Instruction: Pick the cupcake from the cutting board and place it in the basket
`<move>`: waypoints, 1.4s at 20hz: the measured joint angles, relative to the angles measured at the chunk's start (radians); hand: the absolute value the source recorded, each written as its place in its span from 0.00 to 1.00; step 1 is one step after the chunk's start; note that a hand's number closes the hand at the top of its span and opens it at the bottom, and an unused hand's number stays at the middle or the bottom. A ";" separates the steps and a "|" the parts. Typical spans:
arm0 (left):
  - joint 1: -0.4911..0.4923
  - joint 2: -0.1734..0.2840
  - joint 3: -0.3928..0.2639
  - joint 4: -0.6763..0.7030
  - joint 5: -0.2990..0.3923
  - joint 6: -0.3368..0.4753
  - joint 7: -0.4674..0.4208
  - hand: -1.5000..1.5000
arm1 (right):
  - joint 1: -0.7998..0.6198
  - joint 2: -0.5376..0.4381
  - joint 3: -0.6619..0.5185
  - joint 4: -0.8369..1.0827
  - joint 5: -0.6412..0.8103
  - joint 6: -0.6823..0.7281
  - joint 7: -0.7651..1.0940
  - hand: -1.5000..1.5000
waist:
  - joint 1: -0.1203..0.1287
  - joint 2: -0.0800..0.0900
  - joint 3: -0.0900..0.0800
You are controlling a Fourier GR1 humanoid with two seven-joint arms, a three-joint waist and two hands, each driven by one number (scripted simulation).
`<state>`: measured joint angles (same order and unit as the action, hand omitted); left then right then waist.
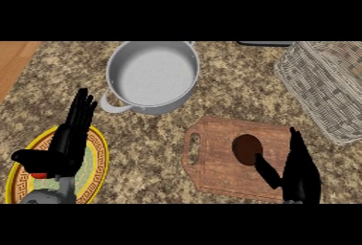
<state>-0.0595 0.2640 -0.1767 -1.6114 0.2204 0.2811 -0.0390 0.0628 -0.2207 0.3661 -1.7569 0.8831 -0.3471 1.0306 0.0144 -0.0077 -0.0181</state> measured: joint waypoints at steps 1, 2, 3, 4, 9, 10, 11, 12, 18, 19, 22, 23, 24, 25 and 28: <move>-0.004 0.000 0.000 -0.004 -0.001 0.002 0.006 0.50 | -0.021 0.010 0.010 -0.015 0.024 0.043 0.036 0.00 | 0.002 0.000 0.001; -0.003 -0.002 0.000 -0.005 -0.002 0.006 0.007 0.50 | -0.034 0.020 0.019 -0.037 0.048 0.082 0.070 0.00 | 0.000 -0.001 0.002; -0.007 -0.003 0.002 -0.006 -0.001 0.007 0.010 0.50 | -0.050 0.031 0.026 -0.054 0.069 0.123 0.102 0.00 | -0.002 -0.001 0.003; -0.003 -0.002 0.003 -0.006 -0.001 0.005 0.007 0.50 | -0.064 0.041 0.028 -0.073 0.088 0.157 0.128 0.00 | -0.003 -0.001 0.005; 0.013 0.000 0.001 -0.031 -0.005 0.008 0.014 0.50 | -0.101 0.122 0.035 -0.116 0.178 0.291 0.199 0.00 | -0.006 0.000 0.009; 0.011 -0.007 -0.003 -0.032 -0.006 0.011 0.017 0.50 | -0.111 0.141 0.032 -0.117 0.193 0.311 0.204 0.00 | -0.007 0.001 0.010; 0.013 -0.011 -0.008 -0.038 -0.012 0.018 0.022 0.50 | -0.110 0.156 0.033 -0.127 0.208 0.328 0.208 0.00 | -0.009 0.001 0.011; 0.017 -0.016 -0.012 -0.041 -0.015 0.022 0.019 0.50 | -0.109 0.168 0.032 -0.135 0.218 0.345 0.210 0.00 | -0.010 0.001 0.012; 0.018 -0.027 -0.016 -0.043 -0.027 0.028 0.022 0.50 | -0.148 0.201 0.028 -0.128 0.243 0.406 0.215 0.00 | -0.009 0.005 0.015; 0.018 -0.025 -0.013 -0.049 -0.025 0.025 0.026 0.50 | -0.148 0.203 0.033 -0.126 0.242 0.409 0.217 0.00 | -0.008 0.005 0.015; 0.021 -0.026 -0.009 -0.041 -0.024 0.015 0.023 0.50 | -0.153 0.207 0.056 -0.113 0.252 0.411 0.220 0.00 | -0.009 0.006 0.016; 0.019 -0.030 -0.010 -0.042 -0.027 0.018 0.025 0.50 | -0.159 0.208 0.059 -0.103 0.251 0.412 0.220 0.00 | -0.008 0.007 0.016; 0.017 -0.033 -0.005 -0.034 -0.026 0.016 0.017 0.50 | -0.158 0.209 0.062 -0.101 0.252 0.411 0.221 0.00 | -0.009 0.007 0.016; 0.013 -0.029 0.001 -0.034 -0.025 0.013 0.019 0.50 | -0.166 0.209 0.056 -0.092 0.256 0.412 0.222 0.00 | -0.009 0.007 0.016; 0.027 -0.025 0.001 -0.058 -0.025 0.010 0.029 0.50 | -0.162 0.210 0.063 -0.071 0.276 0.409 0.222 0.00 | -0.007 0.006 0.017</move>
<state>-0.0325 0.2386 -0.1762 -1.6694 0.1957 0.2909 -0.0095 -0.0993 -0.0109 0.4288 -1.8276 1.1591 0.0619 1.2529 0.0076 -0.0013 -0.0014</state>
